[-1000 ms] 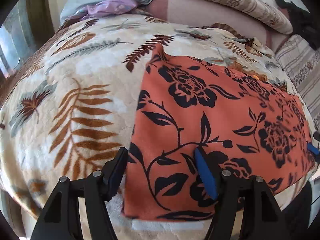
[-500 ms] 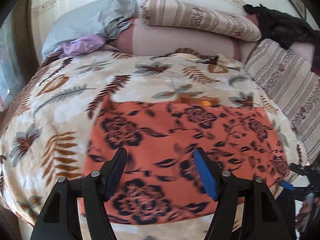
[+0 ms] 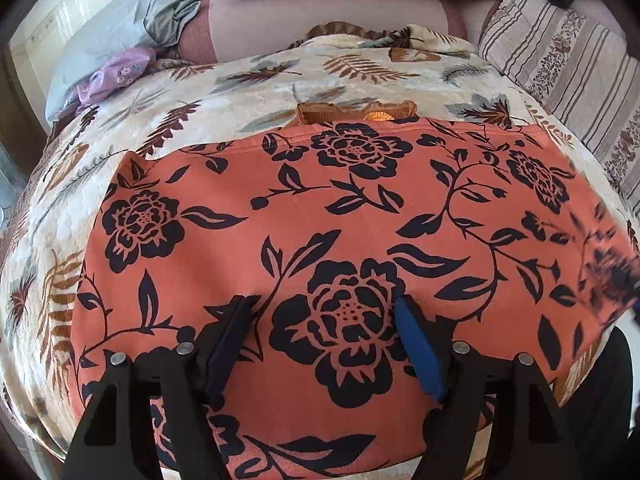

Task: Fold small clothes

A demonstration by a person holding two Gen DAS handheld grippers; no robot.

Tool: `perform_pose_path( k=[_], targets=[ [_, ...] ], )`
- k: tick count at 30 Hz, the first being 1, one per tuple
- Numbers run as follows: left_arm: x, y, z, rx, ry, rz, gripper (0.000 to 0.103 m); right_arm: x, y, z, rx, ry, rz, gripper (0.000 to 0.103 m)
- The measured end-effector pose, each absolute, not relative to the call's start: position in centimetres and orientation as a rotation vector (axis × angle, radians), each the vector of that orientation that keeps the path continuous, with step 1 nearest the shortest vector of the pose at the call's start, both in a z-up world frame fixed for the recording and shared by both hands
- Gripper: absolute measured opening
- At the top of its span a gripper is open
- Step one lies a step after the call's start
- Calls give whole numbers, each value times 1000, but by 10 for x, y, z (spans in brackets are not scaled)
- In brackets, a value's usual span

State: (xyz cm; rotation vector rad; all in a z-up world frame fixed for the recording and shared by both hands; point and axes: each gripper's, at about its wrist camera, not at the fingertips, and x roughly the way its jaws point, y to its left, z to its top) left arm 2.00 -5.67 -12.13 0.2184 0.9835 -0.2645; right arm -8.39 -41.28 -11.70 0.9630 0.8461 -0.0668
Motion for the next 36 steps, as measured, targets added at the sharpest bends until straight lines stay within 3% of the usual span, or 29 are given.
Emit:
perform_pose_path(
  k=[3, 11, 12, 15, 18, 20, 23, 29, 33, 35, 36],
  targets=[
    [20, -56, -115, 228, 987, -251, 75, -96, -429, -152, 1115, 822, -8, 10],
    [21, -55, -112, 237, 993, -243, 73, -94, -427, -144, 1061, 845, -10, 11],
    [18, -57, -105, 240, 975, -253, 67, -95, -426, -136, 1036, 845, -17, 11],
    [3, -68, -85, 260, 869, -308, 66, -92, -423, -114, 957, 811, -5, 11],
    [12, -77, -115, 305, 986, -302, 67, -83, -423, -132, 926, 875, -39, 11],
    [12, -70, -123, 252, 966, -304, 69, -88, -431, -145, 1012, 854, -11, 11],
    [10, -70, -123, 267, 958, -314, 70, -95, -438, -143, 1061, 851, 21, 25],
    [8, -68, -126, 249, 940, -317, 72, -108, -470, -121, 1057, 841, -13, 38],
    [8, -67, -124, 234, 936, -316, 72, -60, -481, -89, 946, 822, 56, 42],
    [9, -65, -124, 227, 938, -322, 72, -24, -478, -85, 891, 853, 108, 57],
    [9, -65, -124, 226, 937, -324, 72, 2, -476, -85, 863, 881, 126, 58]
  ],
)
